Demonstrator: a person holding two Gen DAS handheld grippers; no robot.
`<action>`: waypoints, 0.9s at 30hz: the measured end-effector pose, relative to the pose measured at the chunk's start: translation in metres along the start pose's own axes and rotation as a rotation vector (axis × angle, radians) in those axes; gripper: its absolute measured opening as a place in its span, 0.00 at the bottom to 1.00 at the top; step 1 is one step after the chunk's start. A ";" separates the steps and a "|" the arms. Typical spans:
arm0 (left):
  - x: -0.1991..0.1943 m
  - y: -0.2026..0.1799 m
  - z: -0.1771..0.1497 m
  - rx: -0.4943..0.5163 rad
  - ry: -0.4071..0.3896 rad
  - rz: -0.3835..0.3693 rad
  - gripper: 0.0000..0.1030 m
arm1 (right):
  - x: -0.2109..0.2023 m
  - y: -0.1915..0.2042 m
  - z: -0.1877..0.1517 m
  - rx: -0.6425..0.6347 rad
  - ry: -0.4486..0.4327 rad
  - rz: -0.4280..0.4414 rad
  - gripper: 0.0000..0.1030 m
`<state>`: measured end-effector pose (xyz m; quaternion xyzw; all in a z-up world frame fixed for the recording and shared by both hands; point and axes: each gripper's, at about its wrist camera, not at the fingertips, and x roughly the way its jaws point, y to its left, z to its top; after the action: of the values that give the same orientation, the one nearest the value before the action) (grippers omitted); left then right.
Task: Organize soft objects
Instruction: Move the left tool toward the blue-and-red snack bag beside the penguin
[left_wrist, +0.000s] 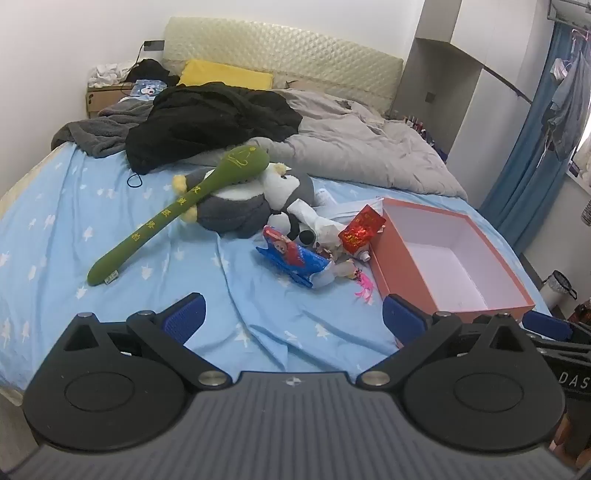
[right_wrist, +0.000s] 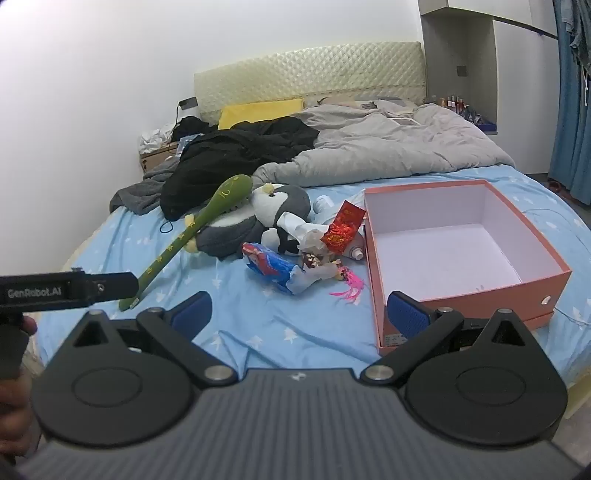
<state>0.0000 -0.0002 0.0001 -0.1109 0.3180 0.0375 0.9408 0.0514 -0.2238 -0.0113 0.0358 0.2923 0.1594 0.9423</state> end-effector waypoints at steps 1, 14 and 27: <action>0.000 0.000 0.000 0.004 -0.004 0.001 1.00 | 0.000 0.000 0.000 -0.004 0.000 -0.002 1.00; -0.013 -0.005 -0.002 0.003 -0.018 -0.022 1.00 | -0.019 0.000 -0.003 0.006 -0.025 -0.006 1.00; 0.008 -0.003 -0.017 0.036 0.035 -0.027 1.00 | -0.015 -0.004 -0.019 0.011 -0.005 -0.031 1.00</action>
<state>-0.0032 -0.0072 -0.0173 -0.0988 0.3334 0.0171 0.9374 0.0300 -0.2332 -0.0198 0.0367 0.2913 0.1433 0.9451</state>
